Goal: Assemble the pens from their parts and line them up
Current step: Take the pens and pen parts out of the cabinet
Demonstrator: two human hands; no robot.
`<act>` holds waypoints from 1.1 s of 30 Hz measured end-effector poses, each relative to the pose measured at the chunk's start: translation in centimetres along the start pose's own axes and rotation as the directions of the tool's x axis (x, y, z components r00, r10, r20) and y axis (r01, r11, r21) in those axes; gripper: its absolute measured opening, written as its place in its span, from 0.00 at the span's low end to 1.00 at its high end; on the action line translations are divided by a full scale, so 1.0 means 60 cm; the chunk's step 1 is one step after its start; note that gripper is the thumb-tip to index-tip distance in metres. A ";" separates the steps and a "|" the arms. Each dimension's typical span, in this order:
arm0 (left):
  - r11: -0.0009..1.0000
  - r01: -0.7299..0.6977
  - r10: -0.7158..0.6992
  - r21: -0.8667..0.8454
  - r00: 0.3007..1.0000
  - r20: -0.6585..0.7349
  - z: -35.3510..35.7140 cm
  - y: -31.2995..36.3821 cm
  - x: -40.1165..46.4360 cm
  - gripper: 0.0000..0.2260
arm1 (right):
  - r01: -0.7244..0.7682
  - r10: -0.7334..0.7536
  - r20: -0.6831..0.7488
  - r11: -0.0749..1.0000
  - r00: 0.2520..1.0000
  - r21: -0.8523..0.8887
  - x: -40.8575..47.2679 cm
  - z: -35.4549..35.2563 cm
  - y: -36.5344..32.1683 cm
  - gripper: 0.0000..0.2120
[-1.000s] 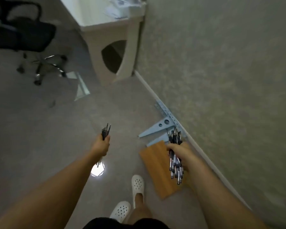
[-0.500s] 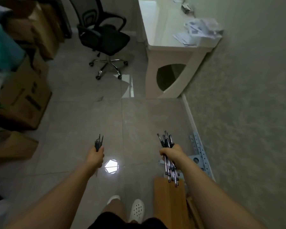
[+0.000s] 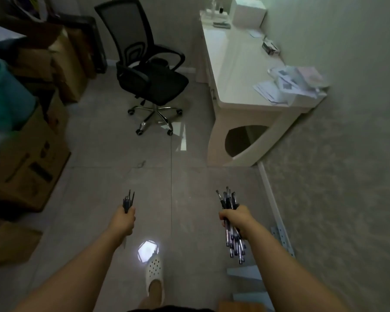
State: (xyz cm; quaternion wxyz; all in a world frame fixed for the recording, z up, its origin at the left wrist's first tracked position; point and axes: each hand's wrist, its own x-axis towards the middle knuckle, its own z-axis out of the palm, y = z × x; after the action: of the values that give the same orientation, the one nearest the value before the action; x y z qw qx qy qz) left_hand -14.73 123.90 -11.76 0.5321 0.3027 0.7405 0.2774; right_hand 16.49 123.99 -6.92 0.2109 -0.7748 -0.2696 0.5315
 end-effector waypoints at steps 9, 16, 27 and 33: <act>0.998 -0.063 0.061 0.032 0.997 0.057 -0.038 0.211 0.182 0.04 | 0.030 -0.029 -0.023 0.999 0.999 0.044 0.127 0.058 -0.229 0.06; 1.000 0.001 -0.001 0.019 1.000 0.016 -0.045 0.298 0.306 0.05 | 0.000 0.000 0.034 1.000 0.999 0.011 0.267 0.086 -0.350 0.07; 0.989 0.088 -0.107 -0.120 0.980 -0.167 -0.025 0.446 0.522 0.06 | 0.040 -0.022 0.091 0.979 0.996 -0.200 0.509 0.080 -0.608 0.10; 0.981 0.138 -0.165 -0.139 0.966 -0.201 -0.025 0.504 0.616 0.06 | 0.041 -0.014 0.109 0.968 0.994 -0.246 0.608 0.106 -0.728 0.13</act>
State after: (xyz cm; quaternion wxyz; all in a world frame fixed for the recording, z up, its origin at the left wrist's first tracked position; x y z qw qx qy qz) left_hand -20.77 171.30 -12.13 0.4877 0.1802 0.7952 0.3121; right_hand 12.63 181.13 -8.22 0.1052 -0.7618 -0.3554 0.5313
